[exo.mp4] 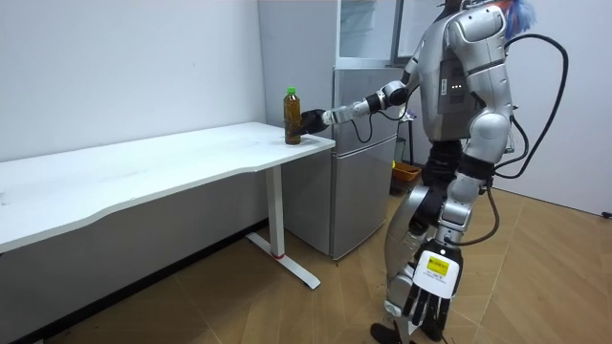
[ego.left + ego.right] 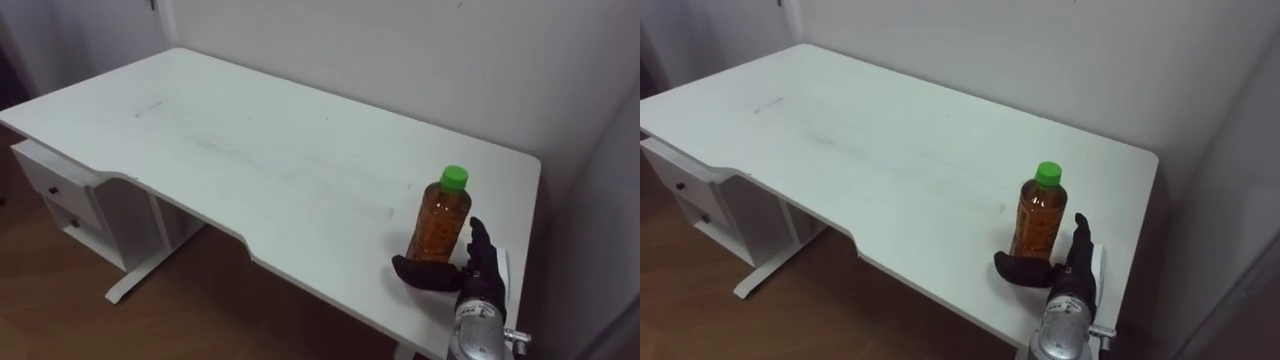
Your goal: Put the bottle in the upper fridge
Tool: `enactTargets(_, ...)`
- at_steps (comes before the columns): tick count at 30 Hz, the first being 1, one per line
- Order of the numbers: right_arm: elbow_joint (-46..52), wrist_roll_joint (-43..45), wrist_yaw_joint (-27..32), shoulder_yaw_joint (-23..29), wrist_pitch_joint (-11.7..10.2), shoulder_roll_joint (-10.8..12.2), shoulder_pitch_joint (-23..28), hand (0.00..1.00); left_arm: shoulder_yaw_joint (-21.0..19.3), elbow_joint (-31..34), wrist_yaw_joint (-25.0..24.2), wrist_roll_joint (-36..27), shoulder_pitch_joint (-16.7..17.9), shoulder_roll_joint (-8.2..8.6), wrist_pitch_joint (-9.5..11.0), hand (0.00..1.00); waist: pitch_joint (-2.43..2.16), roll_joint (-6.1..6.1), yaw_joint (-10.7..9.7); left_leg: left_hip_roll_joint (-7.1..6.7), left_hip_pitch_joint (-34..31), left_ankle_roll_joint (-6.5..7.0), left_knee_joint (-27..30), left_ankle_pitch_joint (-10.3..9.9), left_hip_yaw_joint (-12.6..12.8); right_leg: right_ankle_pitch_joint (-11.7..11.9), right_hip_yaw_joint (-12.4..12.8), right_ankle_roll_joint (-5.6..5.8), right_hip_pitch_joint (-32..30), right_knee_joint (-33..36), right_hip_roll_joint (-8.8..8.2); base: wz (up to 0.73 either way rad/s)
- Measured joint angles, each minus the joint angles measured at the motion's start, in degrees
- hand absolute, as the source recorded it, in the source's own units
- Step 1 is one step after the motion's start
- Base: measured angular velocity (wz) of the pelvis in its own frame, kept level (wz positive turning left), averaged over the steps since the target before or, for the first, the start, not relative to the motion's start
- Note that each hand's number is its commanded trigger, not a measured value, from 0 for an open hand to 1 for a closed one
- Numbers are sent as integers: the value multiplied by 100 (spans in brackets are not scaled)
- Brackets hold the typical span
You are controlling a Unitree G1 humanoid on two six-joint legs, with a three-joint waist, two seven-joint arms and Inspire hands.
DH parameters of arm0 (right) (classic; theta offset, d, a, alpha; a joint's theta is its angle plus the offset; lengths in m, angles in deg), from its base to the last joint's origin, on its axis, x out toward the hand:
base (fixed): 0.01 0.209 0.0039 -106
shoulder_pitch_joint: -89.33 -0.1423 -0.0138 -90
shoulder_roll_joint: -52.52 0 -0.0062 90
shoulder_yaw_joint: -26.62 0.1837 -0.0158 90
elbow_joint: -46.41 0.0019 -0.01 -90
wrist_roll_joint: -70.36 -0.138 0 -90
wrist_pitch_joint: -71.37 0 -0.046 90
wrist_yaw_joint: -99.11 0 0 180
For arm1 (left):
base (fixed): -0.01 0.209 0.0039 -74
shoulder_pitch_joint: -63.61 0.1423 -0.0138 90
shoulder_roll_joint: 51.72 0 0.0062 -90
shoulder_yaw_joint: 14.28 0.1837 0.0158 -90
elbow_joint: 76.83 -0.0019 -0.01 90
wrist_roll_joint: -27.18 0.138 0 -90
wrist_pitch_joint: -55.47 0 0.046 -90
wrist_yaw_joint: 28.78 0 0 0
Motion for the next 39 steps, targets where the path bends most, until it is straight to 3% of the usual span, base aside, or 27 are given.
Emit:
enactTargets(23, -2, -7, 365, -2, -58, 41, -141, 0, -1, -122, 28, -3, -59, -1, 46, 0, 3, 48, 181, 0, -104, -22, -31, 52, -41, 13, -66, -22, -99, 0, 1, 0)
enactTargets(36, -1, -6, 371, -85, -58, 52, -210, 0, -47, -117, 49, -559, -54, -8, 121, 0, -12, -71, 193, -1, -115, -23, -28, 53, -54, 13, -95, -21, -98, 2, -2, 0)
enactTargets(37, -1, -6, 377, -85, -58, 52, -215, 38, -47, -116, 51, -560, -55, -8, 124, 0, -13, -74, 193, -1, -115, -24, -28, 53, -54, 13, -96, -21, -98, 2, -2, 0)
enactTargets(39, -1, -6, 413, -86, -58, 52, -218, 100, -47, -116, 68, -561, -55, -8, 135, 0, -21, -88, 194, -1, -113, -24, -27, 54, -54, 13, -102, -21, -95, 2, -2, 0)
